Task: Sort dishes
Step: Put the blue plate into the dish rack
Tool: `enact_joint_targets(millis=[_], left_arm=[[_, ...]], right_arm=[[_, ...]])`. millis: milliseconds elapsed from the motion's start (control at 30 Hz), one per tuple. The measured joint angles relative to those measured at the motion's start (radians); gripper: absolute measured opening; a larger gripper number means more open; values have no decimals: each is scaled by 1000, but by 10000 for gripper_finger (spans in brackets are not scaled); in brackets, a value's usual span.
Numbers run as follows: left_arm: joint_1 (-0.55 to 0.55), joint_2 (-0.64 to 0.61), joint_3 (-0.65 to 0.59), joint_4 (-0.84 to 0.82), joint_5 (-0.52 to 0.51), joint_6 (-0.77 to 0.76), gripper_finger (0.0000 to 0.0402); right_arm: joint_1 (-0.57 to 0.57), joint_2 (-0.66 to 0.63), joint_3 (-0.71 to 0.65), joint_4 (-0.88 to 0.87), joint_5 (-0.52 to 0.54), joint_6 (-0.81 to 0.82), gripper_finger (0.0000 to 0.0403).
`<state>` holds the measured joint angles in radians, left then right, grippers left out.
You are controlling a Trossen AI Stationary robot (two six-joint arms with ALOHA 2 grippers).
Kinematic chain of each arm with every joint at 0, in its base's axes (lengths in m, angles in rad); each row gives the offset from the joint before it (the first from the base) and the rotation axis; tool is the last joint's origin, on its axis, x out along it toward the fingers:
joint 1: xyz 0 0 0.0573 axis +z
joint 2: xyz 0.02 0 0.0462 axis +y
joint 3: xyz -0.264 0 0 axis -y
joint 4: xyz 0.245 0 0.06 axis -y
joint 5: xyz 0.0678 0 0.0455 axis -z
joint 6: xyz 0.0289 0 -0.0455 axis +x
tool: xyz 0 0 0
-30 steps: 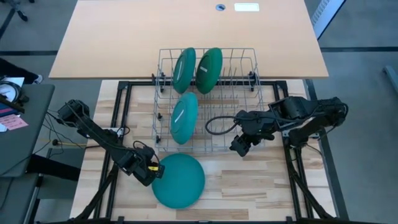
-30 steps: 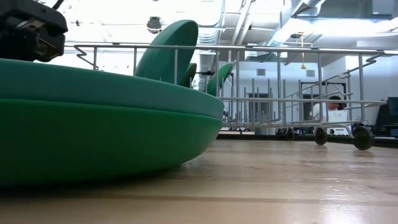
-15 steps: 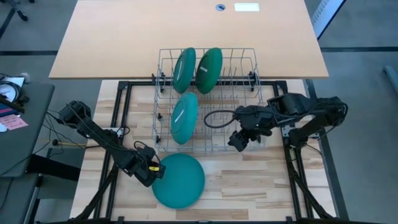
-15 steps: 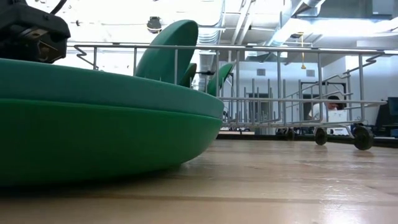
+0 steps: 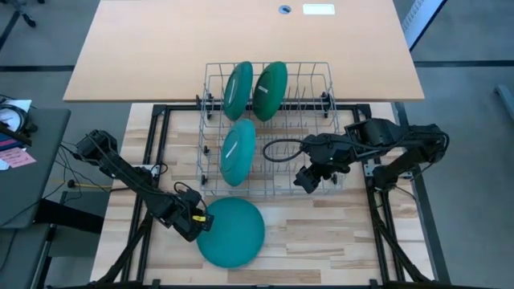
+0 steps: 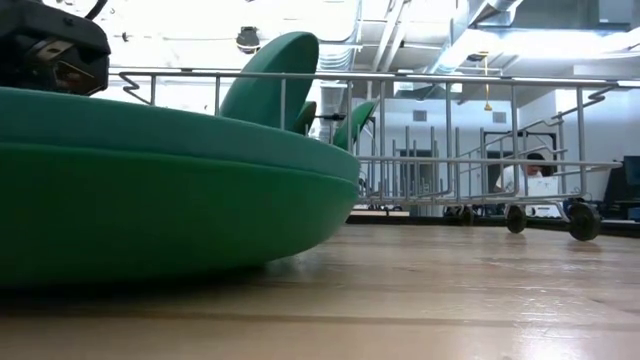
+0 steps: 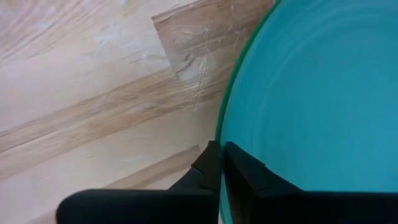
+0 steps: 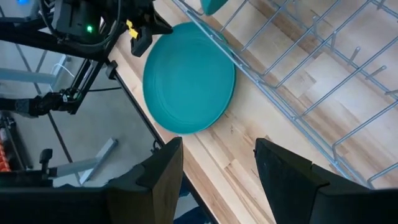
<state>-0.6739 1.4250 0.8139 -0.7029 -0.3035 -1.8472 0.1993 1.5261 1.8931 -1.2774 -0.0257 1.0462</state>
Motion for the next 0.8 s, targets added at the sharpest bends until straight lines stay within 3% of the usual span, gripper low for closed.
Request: enact_joint_targets(millis=[267,533,800], left_arm=[[0,-7,45,4,-1,-13,1],[-1,-14,56,5,-6,-9,1],[-3,-60,57,-42,-35,-7,0]], right_arm=[[12,0,0,79,0,60,205],[56,18,0,122,63,290,205],[131,158,0,70,70,346,205]])
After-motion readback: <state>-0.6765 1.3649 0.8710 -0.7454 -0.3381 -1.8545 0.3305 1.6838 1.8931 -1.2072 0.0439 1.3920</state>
